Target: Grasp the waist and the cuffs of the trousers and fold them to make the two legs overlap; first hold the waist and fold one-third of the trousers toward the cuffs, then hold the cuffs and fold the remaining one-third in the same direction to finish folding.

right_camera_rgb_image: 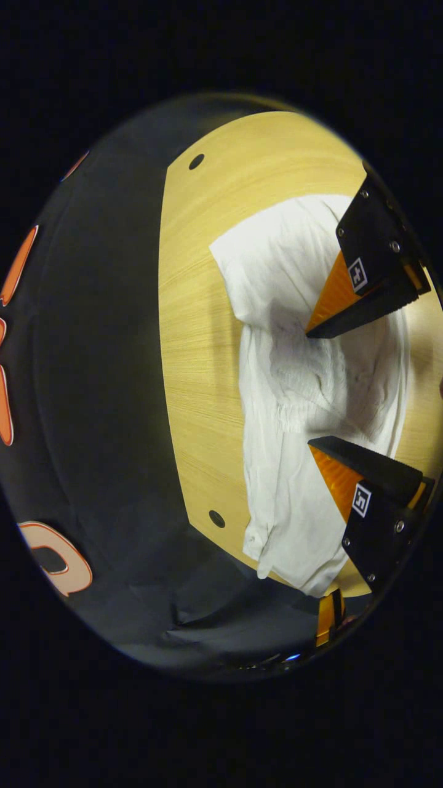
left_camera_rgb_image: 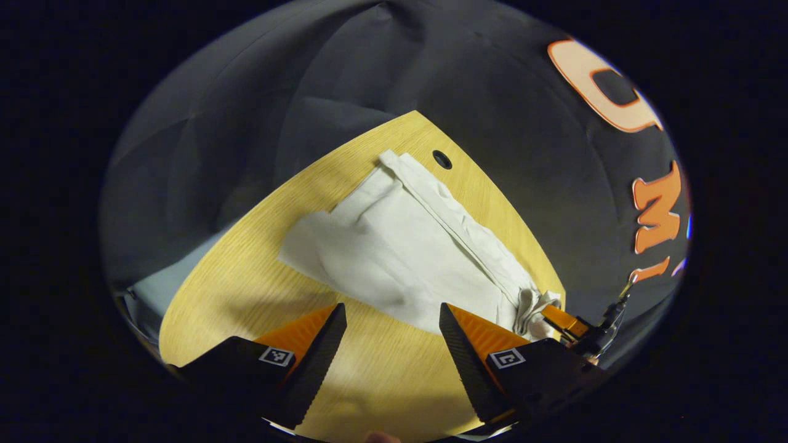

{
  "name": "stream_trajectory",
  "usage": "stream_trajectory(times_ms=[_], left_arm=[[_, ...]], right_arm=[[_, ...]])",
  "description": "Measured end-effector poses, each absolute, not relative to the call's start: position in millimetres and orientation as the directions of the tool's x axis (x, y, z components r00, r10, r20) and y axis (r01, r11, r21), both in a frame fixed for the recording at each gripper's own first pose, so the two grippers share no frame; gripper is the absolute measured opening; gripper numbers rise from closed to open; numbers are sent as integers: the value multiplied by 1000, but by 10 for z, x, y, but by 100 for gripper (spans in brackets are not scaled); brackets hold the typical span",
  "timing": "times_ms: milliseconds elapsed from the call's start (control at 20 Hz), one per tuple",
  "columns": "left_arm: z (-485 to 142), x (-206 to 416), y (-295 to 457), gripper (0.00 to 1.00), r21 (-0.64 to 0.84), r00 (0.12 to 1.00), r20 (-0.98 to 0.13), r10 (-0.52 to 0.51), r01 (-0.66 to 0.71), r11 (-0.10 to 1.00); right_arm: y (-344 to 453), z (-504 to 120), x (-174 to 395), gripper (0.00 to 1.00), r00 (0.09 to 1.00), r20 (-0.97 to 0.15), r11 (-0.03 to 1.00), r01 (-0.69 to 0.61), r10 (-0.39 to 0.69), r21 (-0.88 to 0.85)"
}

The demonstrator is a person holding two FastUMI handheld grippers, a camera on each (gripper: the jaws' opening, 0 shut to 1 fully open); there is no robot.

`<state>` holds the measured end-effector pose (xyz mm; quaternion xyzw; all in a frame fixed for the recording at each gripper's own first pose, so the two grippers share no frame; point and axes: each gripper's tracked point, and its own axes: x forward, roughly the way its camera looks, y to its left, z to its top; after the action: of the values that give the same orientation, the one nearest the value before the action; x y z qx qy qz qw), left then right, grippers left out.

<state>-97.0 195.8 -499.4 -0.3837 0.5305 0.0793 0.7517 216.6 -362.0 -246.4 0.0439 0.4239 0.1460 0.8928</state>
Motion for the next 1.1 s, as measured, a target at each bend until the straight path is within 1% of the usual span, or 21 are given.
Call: stream_trajectory(times_ms=[50,200,300,350,400,550,600,650,850,950,1000,1050,1100], left_arm=[[-5013,-962,1975,99,-505,431,-854,-292,-549,666],[-5087,-1008,2040,99,-523,436,-849,-300,-611,593],[-5215,-989,2099,99,-523,443,-850,-285,-643,560],[-5223,-950,2111,100,-542,463,-838,-288,-650,533],[-5263,-862,2101,97,-556,487,-828,-278,-654,512],[-5325,-664,2113,96,-600,544,-796,-266,-652,464],[-5314,-600,2118,94,-613,560,-786,-263,-649,450],[-5328,-532,2100,94,-628,578,-773,-262,-642,438],[-5370,-349,2073,86,-672,632,-732,-255,-607,425],[-5431,-249,2043,80,-678,643,-724,-249,-595,431],[-5478,-224,2032,69,-674,641,-726,-248,-596,436],[-5541,-217,1995,56,-669,627,-735,-260,-607,429],[-5570,-179,2009,43,-669,629,-738,-246,-629,397]], right_arm=[[-3516,-2452,2174,98,594,-741,949,-229,313,217],[-3317,-2376,2161,97,591,-723,933,-243,359,264],[-3316,-2370,2125,98,591,-726,935,-247,353,253],[-3335,-2365,2103,98,590,-730,938,-252,344,238],[-3373,-2348,2088,98,592,-733,941,-254,335,225],[-3485,-2221,2034,98,610,-728,947,-258,312,190],[-3532,-2162,2015,98,617,-725,949,-255,306,184],[-3565,-2117,1992,98,623,-721,950,-254,303,179],[-3829,-1963,1875,98,640,-719,961,-226,269,158],[-3999,-1902,1822,98,647,-721,967,-213,246,138],[-4080,-1871,1791,98,650,-722,970,-206,237,133],[-4164,-1827,1766,98,654,-721,973,-193,227,131],[-4226,-1785,1744,98,660,-717,974,-181,225,139]])
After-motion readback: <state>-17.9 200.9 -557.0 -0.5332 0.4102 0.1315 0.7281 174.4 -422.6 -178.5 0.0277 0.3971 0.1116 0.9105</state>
